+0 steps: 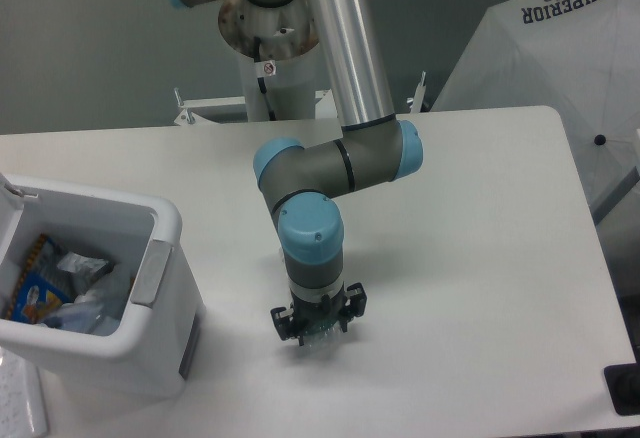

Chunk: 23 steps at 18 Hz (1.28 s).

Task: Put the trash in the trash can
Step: 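Close the gripper on the green-labelled bottle's cap end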

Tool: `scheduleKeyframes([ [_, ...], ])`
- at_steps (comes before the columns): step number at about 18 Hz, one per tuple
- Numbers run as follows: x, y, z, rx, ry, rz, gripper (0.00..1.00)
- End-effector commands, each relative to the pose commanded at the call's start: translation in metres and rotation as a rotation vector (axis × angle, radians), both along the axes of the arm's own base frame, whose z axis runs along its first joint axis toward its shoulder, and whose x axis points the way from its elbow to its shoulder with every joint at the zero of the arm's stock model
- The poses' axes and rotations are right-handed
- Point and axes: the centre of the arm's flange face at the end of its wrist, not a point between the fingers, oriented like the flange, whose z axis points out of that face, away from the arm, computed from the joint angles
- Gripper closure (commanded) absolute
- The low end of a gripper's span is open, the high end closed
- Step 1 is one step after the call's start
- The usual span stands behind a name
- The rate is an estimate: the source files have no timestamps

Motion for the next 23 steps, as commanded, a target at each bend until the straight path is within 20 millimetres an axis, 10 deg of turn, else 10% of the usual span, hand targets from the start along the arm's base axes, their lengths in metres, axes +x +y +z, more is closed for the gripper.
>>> scheduleKeyframes([
  [23, -0.0009, 0.001, 0.0082, 0.011, 0.011, -0.005, 0.29],
])
